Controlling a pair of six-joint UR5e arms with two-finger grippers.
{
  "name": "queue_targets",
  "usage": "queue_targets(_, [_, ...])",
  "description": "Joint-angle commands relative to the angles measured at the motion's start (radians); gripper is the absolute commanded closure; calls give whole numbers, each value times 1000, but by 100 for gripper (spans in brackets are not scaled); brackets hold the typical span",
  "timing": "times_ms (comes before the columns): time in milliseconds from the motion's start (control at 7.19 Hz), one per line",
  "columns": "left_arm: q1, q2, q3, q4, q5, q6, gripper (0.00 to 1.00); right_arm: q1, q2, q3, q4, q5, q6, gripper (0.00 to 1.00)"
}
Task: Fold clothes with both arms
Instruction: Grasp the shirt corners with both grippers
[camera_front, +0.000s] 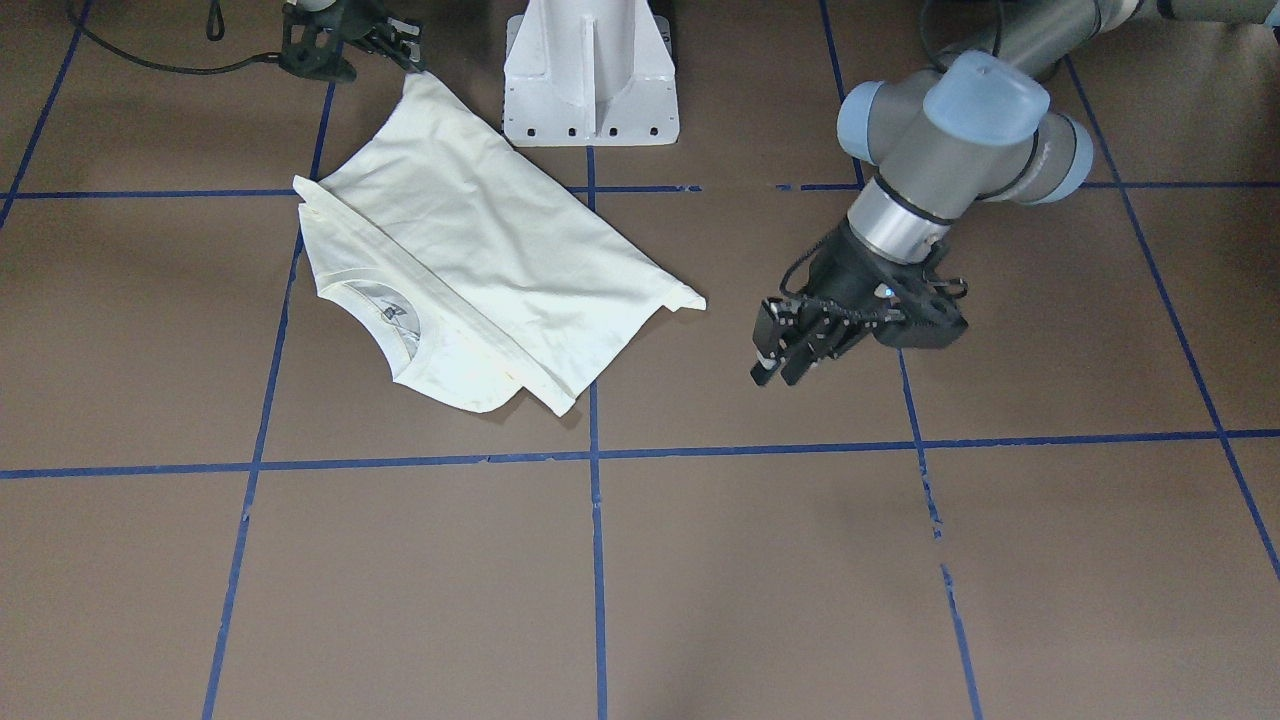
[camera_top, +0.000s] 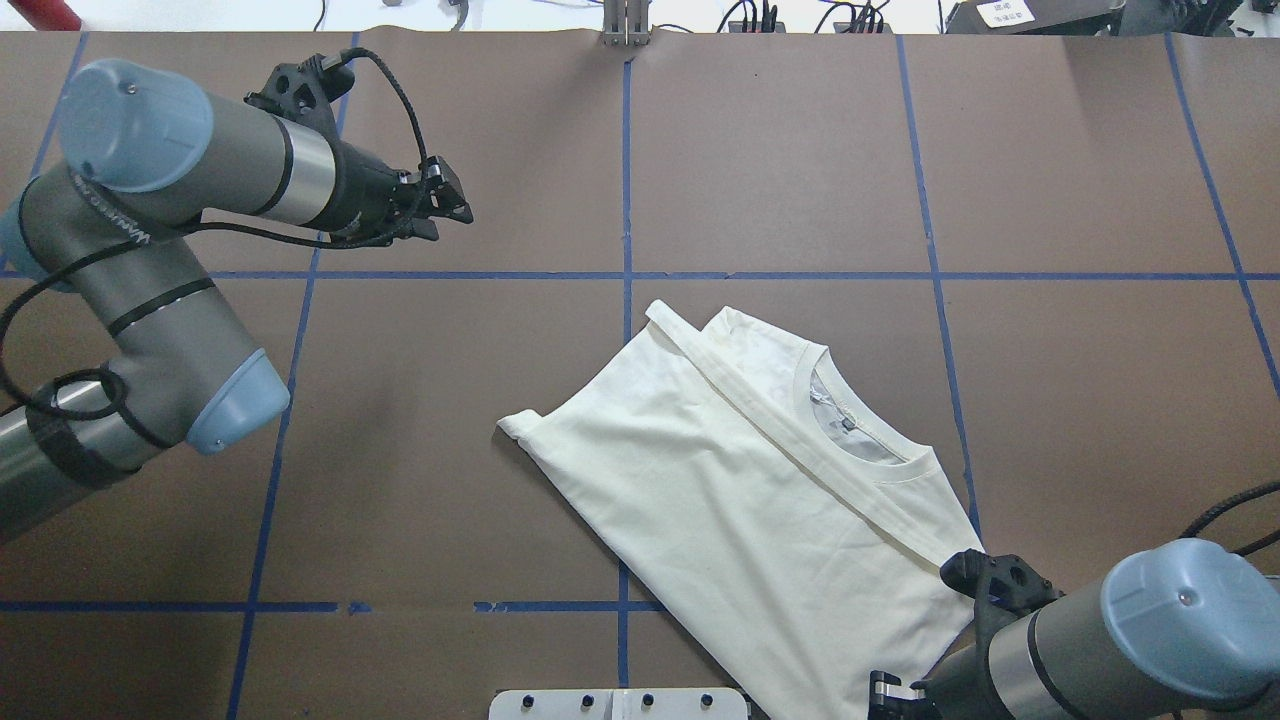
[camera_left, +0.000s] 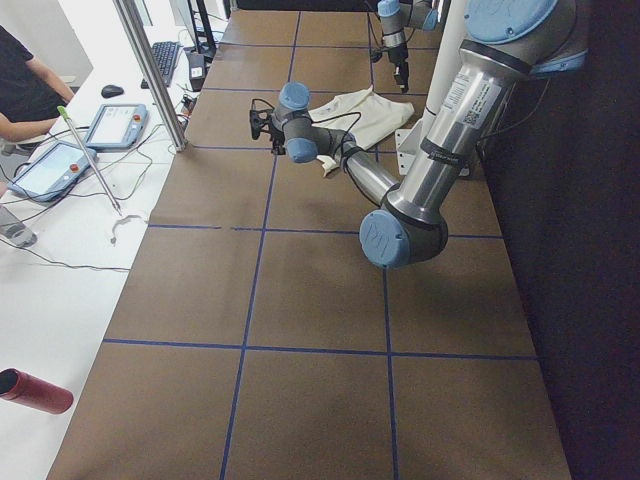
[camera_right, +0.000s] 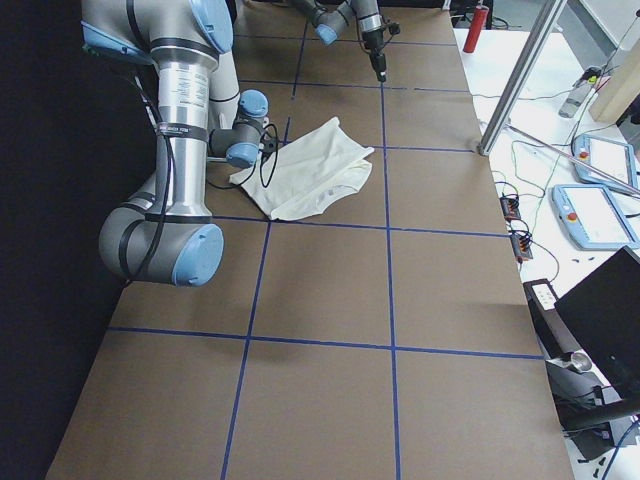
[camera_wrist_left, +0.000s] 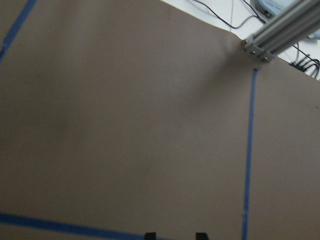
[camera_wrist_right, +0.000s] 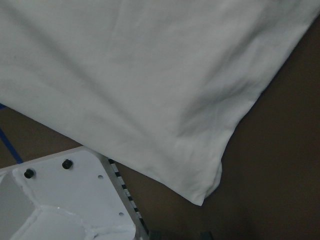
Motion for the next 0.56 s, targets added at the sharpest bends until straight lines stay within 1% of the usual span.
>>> queue_targets(0, [124, 22, -70, 2, -40, -214, 24, 96, 9, -1, 0, -87, 2, 0])
queue_targets(139, [213, 45, -64, 2, 16, -286, 24, 231, 44, -6, 2, -87, -1, 0])
queue_targets(278, [335, 48, -38, 3, 143, -343, 30, 350, 52, -36, 8, -87, -12, 0])
queue_targets(418, [371, 28, -6, 41, 197, -360, 36, 417, 75, -75, 9, -87, -47, 0])
